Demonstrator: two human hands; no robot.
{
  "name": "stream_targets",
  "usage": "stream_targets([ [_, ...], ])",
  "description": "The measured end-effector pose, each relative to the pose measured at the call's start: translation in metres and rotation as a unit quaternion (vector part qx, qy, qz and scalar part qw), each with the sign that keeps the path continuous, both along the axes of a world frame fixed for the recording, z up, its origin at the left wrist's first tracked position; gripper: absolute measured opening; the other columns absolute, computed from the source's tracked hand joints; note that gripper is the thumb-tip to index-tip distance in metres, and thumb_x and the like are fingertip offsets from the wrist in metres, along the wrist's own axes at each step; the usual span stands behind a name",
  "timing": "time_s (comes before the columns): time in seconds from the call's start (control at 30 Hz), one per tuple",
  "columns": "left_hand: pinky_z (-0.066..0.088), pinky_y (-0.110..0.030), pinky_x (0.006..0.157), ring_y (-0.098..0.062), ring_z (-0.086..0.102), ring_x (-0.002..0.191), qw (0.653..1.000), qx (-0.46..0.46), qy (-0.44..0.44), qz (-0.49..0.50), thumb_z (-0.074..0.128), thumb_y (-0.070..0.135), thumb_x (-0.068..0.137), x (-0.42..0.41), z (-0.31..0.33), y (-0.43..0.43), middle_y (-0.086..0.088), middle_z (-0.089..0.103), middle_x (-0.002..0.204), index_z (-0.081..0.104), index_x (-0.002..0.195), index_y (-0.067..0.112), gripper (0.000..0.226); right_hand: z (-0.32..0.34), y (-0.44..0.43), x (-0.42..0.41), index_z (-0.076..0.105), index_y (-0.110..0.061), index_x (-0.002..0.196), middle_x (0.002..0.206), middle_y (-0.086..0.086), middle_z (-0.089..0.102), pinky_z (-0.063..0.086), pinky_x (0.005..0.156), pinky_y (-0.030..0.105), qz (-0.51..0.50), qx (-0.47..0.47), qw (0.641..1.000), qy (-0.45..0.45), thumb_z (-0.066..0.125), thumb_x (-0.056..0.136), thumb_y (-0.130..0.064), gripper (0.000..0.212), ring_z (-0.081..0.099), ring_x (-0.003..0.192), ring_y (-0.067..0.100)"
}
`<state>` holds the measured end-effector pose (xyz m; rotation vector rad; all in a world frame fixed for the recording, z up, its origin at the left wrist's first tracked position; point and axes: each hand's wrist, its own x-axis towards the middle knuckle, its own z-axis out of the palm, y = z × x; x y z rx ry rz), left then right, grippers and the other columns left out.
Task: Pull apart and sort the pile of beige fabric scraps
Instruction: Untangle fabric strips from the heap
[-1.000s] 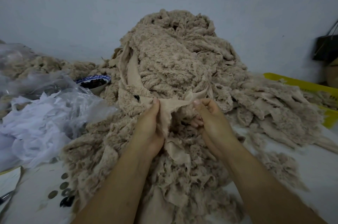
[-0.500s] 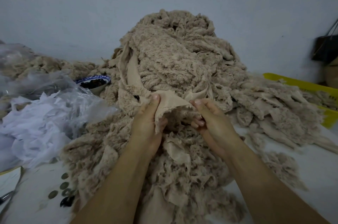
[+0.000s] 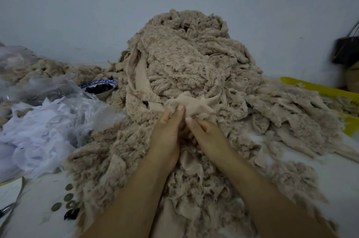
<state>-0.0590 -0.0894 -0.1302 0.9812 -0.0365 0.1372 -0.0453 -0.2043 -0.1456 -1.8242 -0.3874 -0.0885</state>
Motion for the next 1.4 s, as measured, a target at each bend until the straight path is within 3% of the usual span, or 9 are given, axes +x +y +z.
stream_targets([
  [0.2, 0.057, -0.043, 0.095, -0.029, 0.070, 0.107, 0.995, -0.067, 0.041, 0.054, 0.055, 0.023, 0.100, 0.009, 0.005, 0.012, -0.018, 0.072, 0.116, 0.060, 0.128, 0.000, 0.036, -0.006, -0.006, 0.001, 0.054, -0.027, 0.059, 0.051, -0.014, 0.051, 0.036, 0.048, 0.012, 0.037, -0.048, 0.998, -0.030, 0.052, 0.100, -0.034, 0.042, 0.045, 0.047, -0.001],
  [0.47, 0.060, -0.028, 0.078, -0.023, 0.072, 0.103, 0.999, -0.028, 0.041, -0.008, 0.058, 0.028, 0.098, 0.001, 0.002, -0.003, -0.014, 0.074, 0.112, 0.065, 0.122, 0.001, 0.038, -0.001, -0.003, 0.002, 0.061, -0.036, 0.115, 0.106, -0.019, 0.069, 0.051, 0.080, 0.015, -0.007, 0.019, 1.000, 0.014, 0.055, 0.080, -0.072, 0.050, 0.064, 0.095, -0.008],
  [0.6, 0.061, -0.027, 0.068, -0.020, 0.075, 0.086, 0.998, -0.011, 0.059, -0.011, 0.069, 0.026, 0.086, 0.002, 0.002, -0.005, -0.012, 0.076, 0.096, 0.071, 0.108, 0.001, 0.032, 0.001, -0.001, -0.002, 0.065, -0.020, 0.076, 0.061, -0.009, 0.067, 0.047, 0.052, 0.021, -0.007, -0.038, 0.999, 0.002, 0.051, 0.099, -0.049, 0.039, 0.063, 0.056, 0.002],
  [0.77, 0.059, -0.027, 0.053, -0.024, 0.073, 0.075, 0.985, -0.098, 0.132, 0.050, 0.057, 0.030, 0.098, 0.013, 0.002, 0.007, -0.016, 0.075, 0.096, 0.064, 0.119, -0.003, 0.040, 0.003, 0.000, -0.009, 0.066, -0.030, 0.091, 0.079, -0.004, 0.072, 0.052, 0.059, 0.029, 0.102, -0.064, 0.993, -0.018, 0.048, 0.102, -0.044, 0.025, 0.067, 0.070, 0.014],
  [0.93, 0.054, -0.041, 0.097, -0.024, 0.066, 0.112, 0.964, -0.205, 0.135, 0.098, 0.050, 0.027, 0.104, 0.026, 0.000, 0.026, -0.015, 0.066, 0.127, 0.059, 0.133, 0.007, 0.037, 0.000, -0.003, -0.005, 0.044, -0.028, 0.068, 0.053, -0.020, 0.041, 0.032, 0.048, 0.018, 0.131, -0.073, 0.988, -0.027, 0.049, 0.102, -0.040, 0.036, 0.037, 0.049, -0.001],
  [1.03, 0.061, -0.033, 0.061, -0.022, 0.070, 0.091, 0.934, -0.314, 0.128, 0.112, 0.045, 0.019, 0.106, 0.027, 0.000, 0.033, -0.016, 0.067, 0.119, 0.063, 0.112, 0.008, 0.021, 0.003, -0.010, -0.003, 0.041, -0.032, 0.057, 0.049, -0.018, 0.036, 0.028, 0.042, 0.015, 0.057, -0.016, 0.998, -0.011, 0.054, 0.098, -0.032, 0.044, 0.032, 0.044, -0.001],
  [1.13, 0.060, -0.030, 0.056, -0.027, 0.076, 0.082, 0.906, -0.405, 0.066, 0.102, 0.049, 0.013, 0.104, 0.021, 0.002, 0.051, -0.023, 0.075, 0.099, 0.061, 0.120, -0.001, 0.024, 0.009, -0.022, 0.005, 0.038, -0.031, 0.051, 0.045, -0.017, 0.030, 0.023, 0.039, 0.017, -0.094, 0.056, 0.994, 0.012, 0.057, 0.089, -0.029, 0.042, 0.025, 0.040, 0.001],
  [1.27, 0.061, -0.030, 0.065, -0.023, 0.076, 0.086, 0.951, -0.296, 0.042, 0.073, 0.053, 0.010, 0.101, 0.018, 0.003, 0.037, -0.017, 0.077, 0.093, 0.055, 0.131, -0.001, 0.032, 0.007, -0.031, 0.011, 0.043, -0.023, 0.064, 0.051, -0.017, 0.042, 0.031, 0.043, 0.021, -0.132, -0.039, 0.990, 0.031, 0.061, 0.087, -0.034, 0.031, 0.037, 0.041, 0.001],
  [1.4, 0.059, -0.025, 0.069, -0.014, 0.074, 0.088, 0.990, -0.127, 0.019, 0.053, 0.065, 0.013, 0.090, 0.015, 0.002, 0.020, -0.004, 0.076, 0.100, 0.053, 0.138, 0.004, 0.050, 0.000, -0.020, 0.010, 0.053, -0.034, 0.093, 0.111, -0.014, 0.047, 0.041, 0.066, 0.008, -0.039, -0.069, 0.997, 0.013, 0.059, 0.087, -0.045, 0.014, 0.052, 0.091, -0.006],
])
